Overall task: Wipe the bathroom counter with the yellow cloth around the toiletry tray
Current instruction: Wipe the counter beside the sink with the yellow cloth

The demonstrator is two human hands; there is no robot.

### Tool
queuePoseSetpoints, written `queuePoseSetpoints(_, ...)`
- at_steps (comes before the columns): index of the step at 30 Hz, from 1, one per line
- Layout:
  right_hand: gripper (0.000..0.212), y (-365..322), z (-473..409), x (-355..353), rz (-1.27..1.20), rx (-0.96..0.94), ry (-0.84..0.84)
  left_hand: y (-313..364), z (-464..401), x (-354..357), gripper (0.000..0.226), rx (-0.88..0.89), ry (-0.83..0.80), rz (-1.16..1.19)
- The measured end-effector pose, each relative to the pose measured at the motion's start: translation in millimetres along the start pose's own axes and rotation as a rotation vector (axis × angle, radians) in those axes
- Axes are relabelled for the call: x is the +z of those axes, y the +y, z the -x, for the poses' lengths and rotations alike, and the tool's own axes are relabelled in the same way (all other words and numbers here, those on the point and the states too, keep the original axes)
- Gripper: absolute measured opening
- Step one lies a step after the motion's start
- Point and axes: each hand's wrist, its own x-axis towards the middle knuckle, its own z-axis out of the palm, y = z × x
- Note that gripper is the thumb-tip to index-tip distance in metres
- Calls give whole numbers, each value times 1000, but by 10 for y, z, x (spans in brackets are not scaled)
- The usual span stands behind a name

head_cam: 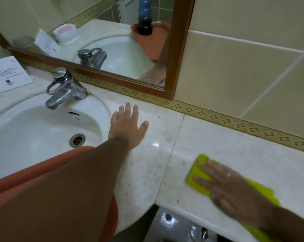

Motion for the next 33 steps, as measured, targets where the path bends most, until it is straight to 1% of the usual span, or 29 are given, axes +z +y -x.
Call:
queuePoseSetpoints(3, 52, 388, -513, -213, 9, 223, 40, -1, -10, 31, 81, -11, 13, 0)
queuePoseSetpoints(5, 56, 301, -1069, -243, 12, 355, 56, -10, -27, 38, 81, -11, 11, 6)
queuePoseSetpoints(6, 59, 153, -1292, -236, 18, 371, 55, -10, -23, 36, 80, -13, 6, 8)
queuePoseSetpoints(7, 61, -38, -1430, -191, 56, 327, 43, -7, -22, 36, 80, -13, 5, 10)
queuePoseSetpoints(9, 63, -397, -1327, -26, 129, 87, 6, 0, -11, 26, 79, -27, 3, 26)
queuePoseSetpoints(10, 62, -508, -1118, 49, 101, -32, 10, 3, -12, 22, 79, -27, -1, 30)
queuePoseSetpoints(11, 60, -543, -877, 68, 43, -102, -8, 7, -10, 25, 79, -23, -1, 28)
queuePoseSetpoints(12, 58, -477, -689, 42, 14, -124, -30, 4, -7, 24, 80, -20, 4, 25)
queuePoseSetpoints(14, 56, -167, -580, -8, 63, -68, -8, -7, -10, 28, 81, -15, 7, 25)
queuePoseSetpoints(16, 57, 74, -857, -157, 73, 94, 12, -10, -18, 30, 82, -15, 13, 28)
queuePoseSetpoints(18, 58, 95, -1291, -224, 63, 242, 17, -10, -23, 35, 83, -16, 12, 26)
queuePoseSetpoints(19, 59, 32, -1457, -212, 58, 283, 35, -9, -24, 43, 84, -15, 10, 21)
queuePoseSetpoints(20, 60, -38, -1552, -190, 61, 282, 38, -7, -23, 43, 84, -20, 12, 18)
queuePoseSetpoints(21, 61, -121, -1553, -155, 77, 222, 28, -2, -18, 49, 84, -24, 13, 19)
queuePoseSetpoints(24, 60, -179, -1181, -82, 85, -117, -76, 3, -17, 52, 84, -27, 10, 26)
queuePoseSetpoints(25, 58, -94, -1092, -106, 71, -171, -105, -1, -19, 48, 84, -28, 7, 29)
queuePoseSetpoints(26, 58, 33, -1065, -124, 74, -164, -111, -3, -18, 46, 84, -27, 8, 33)
queuePoseSetpoints(27, 57, 143, -1103, -148, 77, -93, -91, -5, -22, 41, 84, -24, 7, 32)
queuePoseSetpoints(29, 58, 205, -1325, -203, 48, 160, -19, -12, -35, 37, 85, -23, 6, 28)
queuePoseSetpoints(31, 61, 11, -1586, -188, 35, 370, 43, -10, -35, 40, 84, -27, 1, 21)
queuePoseSetpoints(32, 62, -154, -1644, -138, 53, 398, 52, -7, -29, 42, 83, -31, 0, 17)
queuePoseSetpoints(33, 63, -349, -1610, -59, 63, 345, 65, -4, -26, 46, 83, -34, 2, 20)
